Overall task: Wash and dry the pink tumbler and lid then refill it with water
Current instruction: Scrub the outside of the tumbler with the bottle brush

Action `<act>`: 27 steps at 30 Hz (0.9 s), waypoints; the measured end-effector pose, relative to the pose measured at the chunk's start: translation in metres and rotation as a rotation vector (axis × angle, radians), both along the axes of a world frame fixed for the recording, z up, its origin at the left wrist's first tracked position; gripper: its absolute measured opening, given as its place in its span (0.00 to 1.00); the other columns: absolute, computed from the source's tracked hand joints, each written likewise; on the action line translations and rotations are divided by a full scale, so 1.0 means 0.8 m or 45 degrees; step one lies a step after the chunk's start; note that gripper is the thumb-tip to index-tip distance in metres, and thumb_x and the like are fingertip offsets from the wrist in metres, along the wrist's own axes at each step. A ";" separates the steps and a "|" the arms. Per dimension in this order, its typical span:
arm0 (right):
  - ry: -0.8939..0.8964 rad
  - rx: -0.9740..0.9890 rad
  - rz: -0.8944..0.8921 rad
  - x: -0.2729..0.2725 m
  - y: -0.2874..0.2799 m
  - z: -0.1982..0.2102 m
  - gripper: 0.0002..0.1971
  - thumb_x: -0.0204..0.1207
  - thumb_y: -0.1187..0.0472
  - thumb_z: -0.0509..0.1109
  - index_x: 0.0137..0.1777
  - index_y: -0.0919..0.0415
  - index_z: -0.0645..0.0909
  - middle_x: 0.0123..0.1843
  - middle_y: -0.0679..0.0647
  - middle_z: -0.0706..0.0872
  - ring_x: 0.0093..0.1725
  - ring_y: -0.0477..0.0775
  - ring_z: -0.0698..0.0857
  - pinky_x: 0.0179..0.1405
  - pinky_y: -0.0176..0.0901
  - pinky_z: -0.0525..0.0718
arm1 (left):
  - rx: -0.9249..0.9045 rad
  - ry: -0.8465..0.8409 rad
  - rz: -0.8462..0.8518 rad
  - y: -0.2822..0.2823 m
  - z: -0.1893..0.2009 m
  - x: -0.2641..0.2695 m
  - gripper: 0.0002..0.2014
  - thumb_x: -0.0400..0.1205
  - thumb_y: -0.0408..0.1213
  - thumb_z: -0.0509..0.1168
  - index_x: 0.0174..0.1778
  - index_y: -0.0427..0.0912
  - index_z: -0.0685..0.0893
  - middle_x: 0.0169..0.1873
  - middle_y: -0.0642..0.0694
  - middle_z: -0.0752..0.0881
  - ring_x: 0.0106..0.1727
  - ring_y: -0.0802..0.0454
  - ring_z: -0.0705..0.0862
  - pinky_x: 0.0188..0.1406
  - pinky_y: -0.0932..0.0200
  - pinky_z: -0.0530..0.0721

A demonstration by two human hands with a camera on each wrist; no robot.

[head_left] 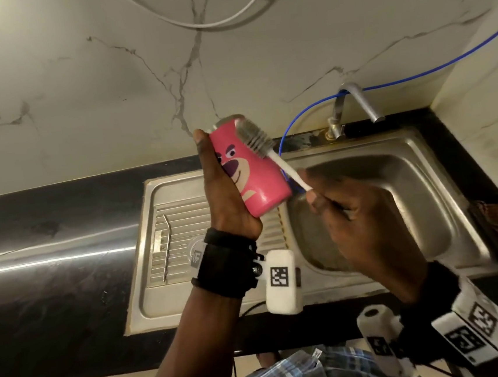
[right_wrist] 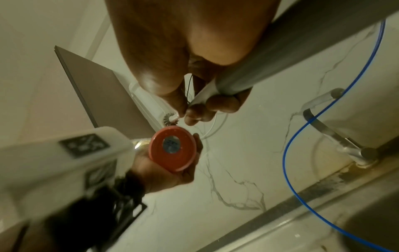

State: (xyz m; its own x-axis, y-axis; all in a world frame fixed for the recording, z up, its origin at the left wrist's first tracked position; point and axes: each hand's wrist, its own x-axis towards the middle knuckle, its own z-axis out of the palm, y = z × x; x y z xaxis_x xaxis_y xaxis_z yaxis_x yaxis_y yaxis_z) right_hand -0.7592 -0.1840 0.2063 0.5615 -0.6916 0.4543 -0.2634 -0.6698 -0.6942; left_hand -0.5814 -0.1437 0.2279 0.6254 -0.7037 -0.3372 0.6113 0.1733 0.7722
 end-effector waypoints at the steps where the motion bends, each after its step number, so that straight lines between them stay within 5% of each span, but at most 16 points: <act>1: 0.023 -0.002 0.008 -0.009 0.007 -0.004 0.20 0.84 0.60 0.70 0.75 0.50 0.85 0.40 0.40 0.82 0.40 0.38 0.82 0.44 0.25 0.76 | 0.005 0.018 0.048 0.001 0.003 0.008 0.31 0.90 0.70 0.54 0.59 0.48 0.91 0.44 0.47 0.94 0.45 0.49 0.94 0.52 0.40 0.96; 3: 0.064 0.033 0.032 -0.030 0.019 -0.017 0.20 0.84 0.57 0.69 0.75 0.46 0.84 0.38 0.40 0.79 0.37 0.38 0.81 0.42 0.26 0.74 | 0.003 0.045 0.120 0.005 0.006 0.021 0.31 0.88 0.71 0.57 0.59 0.48 0.90 0.43 0.46 0.93 0.48 0.45 0.92 0.67 0.31 0.89; 5: 0.073 0.050 0.050 -0.047 0.025 -0.027 0.19 0.85 0.55 0.68 0.75 0.45 0.84 0.40 0.45 0.83 0.39 0.45 0.84 0.41 0.38 0.79 | 0.035 0.066 0.164 0.008 0.003 0.026 0.31 0.87 0.72 0.59 0.60 0.47 0.90 0.46 0.44 0.92 0.54 0.41 0.90 0.73 0.29 0.85; 12: 0.057 -0.043 0.061 -0.032 0.023 -0.011 0.19 0.84 0.60 0.70 0.73 0.50 0.86 0.44 0.46 0.84 0.35 0.51 0.84 0.39 0.46 0.81 | 0.073 0.076 0.051 0.011 -0.004 0.004 0.34 0.86 0.74 0.58 0.63 0.46 0.90 0.50 0.39 0.91 0.55 0.35 0.89 0.66 0.31 0.89; 18: 0.096 -0.054 0.072 -0.056 0.024 -0.020 0.21 0.83 0.59 0.72 0.74 0.44 0.85 0.47 0.42 0.84 0.39 0.51 0.85 0.36 0.51 0.85 | 0.043 0.014 0.117 0.012 0.005 0.023 0.34 0.87 0.72 0.58 0.67 0.45 0.89 0.46 0.42 0.93 0.51 0.40 0.91 0.64 0.32 0.90; 24: 0.086 -0.101 0.049 -0.029 0.023 -0.010 0.19 0.84 0.58 0.71 0.74 0.46 0.86 0.46 0.45 0.85 0.36 0.52 0.84 0.36 0.49 0.83 | 0.034 0.059 -0.016 0.012 0.002 0.002 0.35 0.88 0.72 0.55 0.68 0.45 0.89 0.54 0.38 0.90 0.59 0.33 0.87 0.74 0.25 0.83; 27: 0.075 -0.077 0.015 -0.043 0.022 -0.017 0.19 0.84 0.58 0.71 0.73 0.45 0.86 0.46 0.43 0.85 0.37 0.52 0.84 0.37 0.45 0.82 | 0.038 0.101 0.112 0.013 0.008 0.014 0.29 0.88 0.70 0.57 0.58 0.49 0.89 0.40 0.46 0.93 0.55 0.38 0.89 0.73 0.28 0.85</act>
State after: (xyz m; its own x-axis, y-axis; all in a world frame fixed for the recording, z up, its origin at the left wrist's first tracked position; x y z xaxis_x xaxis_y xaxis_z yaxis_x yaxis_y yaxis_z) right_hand -0.7933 -0.1661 0.1930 0.5964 -0.6570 0.4612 -0.2944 -0.7135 -0.6358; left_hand -0.5703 -0.1334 0.2342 0.6548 -0.6363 -0.4080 0.6542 0.2068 0.7275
